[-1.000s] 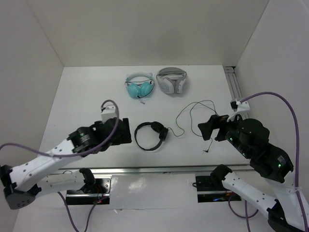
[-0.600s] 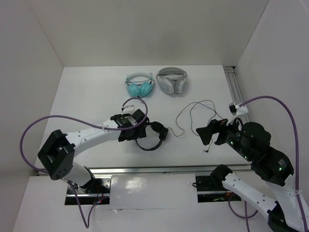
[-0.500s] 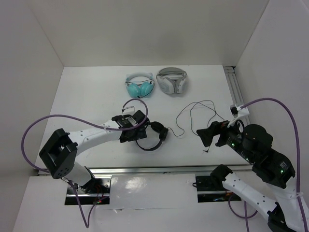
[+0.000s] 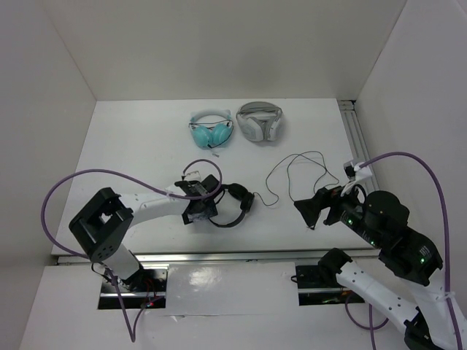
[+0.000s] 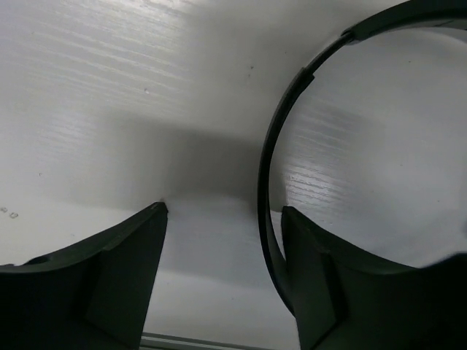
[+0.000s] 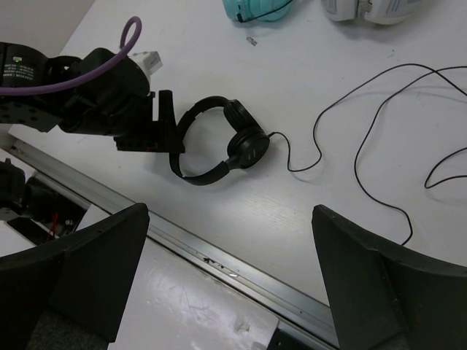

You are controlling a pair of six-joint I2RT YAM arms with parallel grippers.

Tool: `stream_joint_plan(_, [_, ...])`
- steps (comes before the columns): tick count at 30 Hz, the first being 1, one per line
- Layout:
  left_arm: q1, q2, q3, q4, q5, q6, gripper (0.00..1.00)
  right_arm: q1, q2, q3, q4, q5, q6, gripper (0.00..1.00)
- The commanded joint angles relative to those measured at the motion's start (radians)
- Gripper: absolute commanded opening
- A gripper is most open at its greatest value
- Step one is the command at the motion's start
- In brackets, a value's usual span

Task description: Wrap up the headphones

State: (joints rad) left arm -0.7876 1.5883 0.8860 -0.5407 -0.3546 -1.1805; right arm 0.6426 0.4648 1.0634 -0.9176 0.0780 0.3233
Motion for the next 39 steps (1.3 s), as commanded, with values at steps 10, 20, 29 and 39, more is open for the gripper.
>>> stream_joint_plan(10, [0.004, 0.036, -0.091, 0.035, 0.026, -0.084, 0.17, -0.004, -0.035, 0.007, 0.056, -0.014, -0.013, 1.00])
stream_joint_plan(20, [-0.157, -0.258, 0.152, -0.488, -0.260, -0.148, 0.00, -0.004, -0.192, -0.201, 0.438, -0.268, 0.016, 1.00])
stream_joint_plan(29, [-0.157, -0.507, 0.502, -0.826, -0.406, 0.103, 0.00, -0.004, -0.079, -0.462, 0.943, -0.362, 0.125, 1.00])
stream_joint_plan(39, [-0.007, -0.507, 0.935, -0.826, -0.347, 0.476, 0.00, 0.029, 0.357, -0.367, 1.079, -0.524, -0.207, 1.00])
